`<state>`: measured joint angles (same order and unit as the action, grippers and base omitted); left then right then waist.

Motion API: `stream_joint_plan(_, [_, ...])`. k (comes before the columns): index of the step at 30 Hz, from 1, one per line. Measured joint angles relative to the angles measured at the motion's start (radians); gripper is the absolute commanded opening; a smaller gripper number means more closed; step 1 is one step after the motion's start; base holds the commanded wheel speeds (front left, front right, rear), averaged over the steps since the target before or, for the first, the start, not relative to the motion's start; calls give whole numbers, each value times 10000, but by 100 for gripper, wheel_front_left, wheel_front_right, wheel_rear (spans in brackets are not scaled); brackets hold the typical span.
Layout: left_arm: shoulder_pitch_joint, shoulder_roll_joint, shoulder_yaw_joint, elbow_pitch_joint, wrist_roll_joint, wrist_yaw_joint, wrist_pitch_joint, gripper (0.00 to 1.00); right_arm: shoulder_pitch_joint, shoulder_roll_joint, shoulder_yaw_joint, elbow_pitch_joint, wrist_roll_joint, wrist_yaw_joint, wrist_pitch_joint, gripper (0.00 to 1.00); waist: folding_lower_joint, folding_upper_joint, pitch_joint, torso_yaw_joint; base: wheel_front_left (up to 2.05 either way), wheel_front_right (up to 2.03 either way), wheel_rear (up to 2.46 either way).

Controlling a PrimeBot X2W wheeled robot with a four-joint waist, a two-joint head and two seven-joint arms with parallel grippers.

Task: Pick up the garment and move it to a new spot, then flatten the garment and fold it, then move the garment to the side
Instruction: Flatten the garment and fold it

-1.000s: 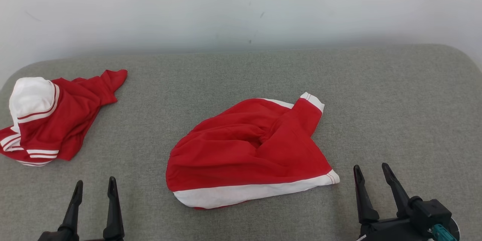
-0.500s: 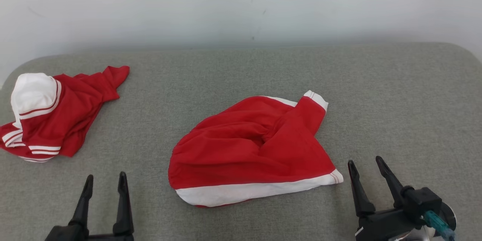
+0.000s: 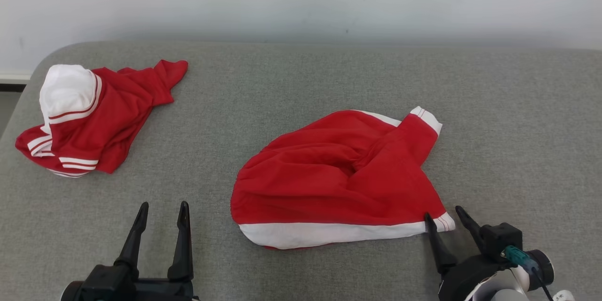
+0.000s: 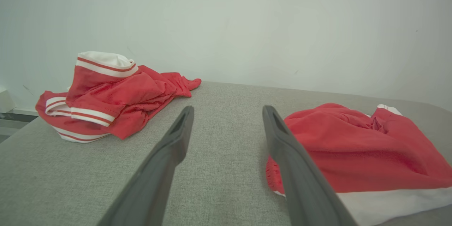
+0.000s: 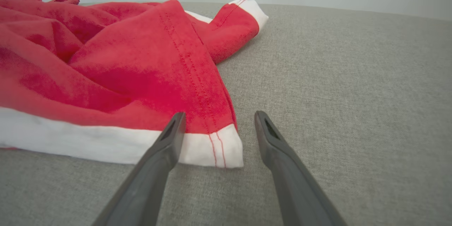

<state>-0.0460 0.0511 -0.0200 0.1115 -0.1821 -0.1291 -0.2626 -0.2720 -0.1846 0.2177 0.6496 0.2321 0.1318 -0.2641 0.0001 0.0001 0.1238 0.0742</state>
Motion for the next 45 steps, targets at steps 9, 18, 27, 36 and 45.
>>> stream_joint_plan(9, [-148,2,-52,169,-40,0,0,100,-731,42,510,1227,711,0,2,0,0,0,78,14,0,0,0])
stream_joint_plan(18, [-140,0,-52,307,-61,-2,0,100,-436,-614,-637,309,1034,0,2,0,0,0,-51,-435,0,0,0])
stream_joint_plan(27, [-144,-2,-184,349,-127,-4,0,100,774,-754,-1499,-520,1091,0,2,100,0,0,-36,-706,0,0,0])
stream_joint_plan(36, [-140,12,-10,330,-58,-19,0,100,1045,-138,-2180,-2359,31,0,2,100,0,0,-233,-935,0,0,0])
stream_joint_plan(45, [30,84,82,238,-40,-19,0,100,1696,408,-2167,-4353,-468,0,0,100,-1,-1,-495,-1082,0,0,0])
